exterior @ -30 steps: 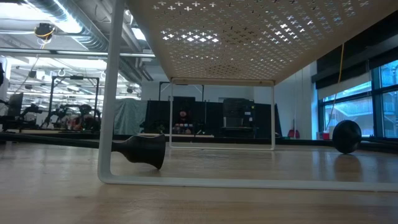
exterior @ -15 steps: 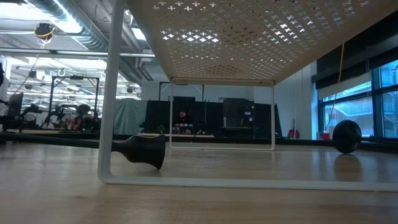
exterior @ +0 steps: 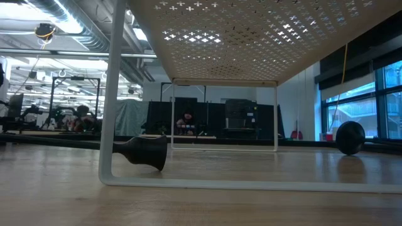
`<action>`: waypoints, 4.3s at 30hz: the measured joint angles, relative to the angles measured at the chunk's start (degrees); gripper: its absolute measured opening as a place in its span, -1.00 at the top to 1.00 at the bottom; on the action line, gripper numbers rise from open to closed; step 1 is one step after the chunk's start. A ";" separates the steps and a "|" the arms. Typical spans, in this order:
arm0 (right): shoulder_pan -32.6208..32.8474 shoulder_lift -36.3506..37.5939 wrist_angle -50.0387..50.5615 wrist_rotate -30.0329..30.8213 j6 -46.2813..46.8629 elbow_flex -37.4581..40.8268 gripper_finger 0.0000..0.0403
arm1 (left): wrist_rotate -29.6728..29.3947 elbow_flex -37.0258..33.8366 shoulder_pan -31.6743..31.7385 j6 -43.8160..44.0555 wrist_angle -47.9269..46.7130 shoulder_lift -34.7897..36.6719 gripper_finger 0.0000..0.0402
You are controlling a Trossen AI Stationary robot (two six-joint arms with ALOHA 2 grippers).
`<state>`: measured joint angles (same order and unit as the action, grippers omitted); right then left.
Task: Pick & Place candle stick holders
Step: Put the purple scented candle on the shelf
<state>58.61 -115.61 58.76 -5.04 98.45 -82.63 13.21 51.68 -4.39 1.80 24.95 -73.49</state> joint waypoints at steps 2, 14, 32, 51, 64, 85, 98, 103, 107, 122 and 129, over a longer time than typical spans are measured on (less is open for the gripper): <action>0.00 0.00 0.10 0.90 -0.13 0.00 -0.96 | 0.00 0.00 0.00 0.05 0.00 0.00 0.02; 0.00 -3.12 -0.02 -3.85 -2.56 -0.02 -0.96 | 0.00 0.00 0.00 0.46 0.00 0.00 0.02; -0.90 -3.50 -0.43 -3.00 -4.00 -0.04 -0.95 | 0.00 0.00 0.00 0.46 0.07 0.00 0.02; -3.10 -3.37 -0.22 -5.21 -4.46 -0.02 -0.46 | 0.00 0.00 0.00 0.48 -0.19 0.01 0.02; -6.60 -2.19 15.12 -3.78 -13.14 -9.03 -0.46 | 2.58 0.00 -0.02 3.53 -2.01 0.05 0.02; -12.26 -1.81 31.25 3.33 -28.63 -30.81 -0.46 | 2.51 0.02 -3.30 4.61 -5.11 2.25 0.02; -17.62 -1.86 31.26 4.23 -40.69 -31.52 -0.46 | 2.34 0.02 -8.55 3.43 -5.97 3.69 0.02; -18.60 -1.87 31.28 4.74 -42.87 -31.52 -0.46 | 1.70 0.02 -9.97 3.43 -5.94 3.69 0.02; -18.40 -1.87 31.26 3.41 -43.45 -31.52 -0.46 | 1.64 0.02 -11.35 3.50 -5.95 3.69 0.02; -17.64 -1.92 31.25 4.10 -44.27 -39.57 -0.46 | -3.28 0.02 -15.54 3.00 -6.29 3.69 0.02; -20.15 -1.90 31.24 11.99 -47.77 -46.31 -0.46 | -3.30 0.02 -15.52 3.37 -6.77 3.69 0.02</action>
<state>38.46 -117.51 90.00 6.95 50.68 -128.94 9.91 51.70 -19.90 5.17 18.18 -69.80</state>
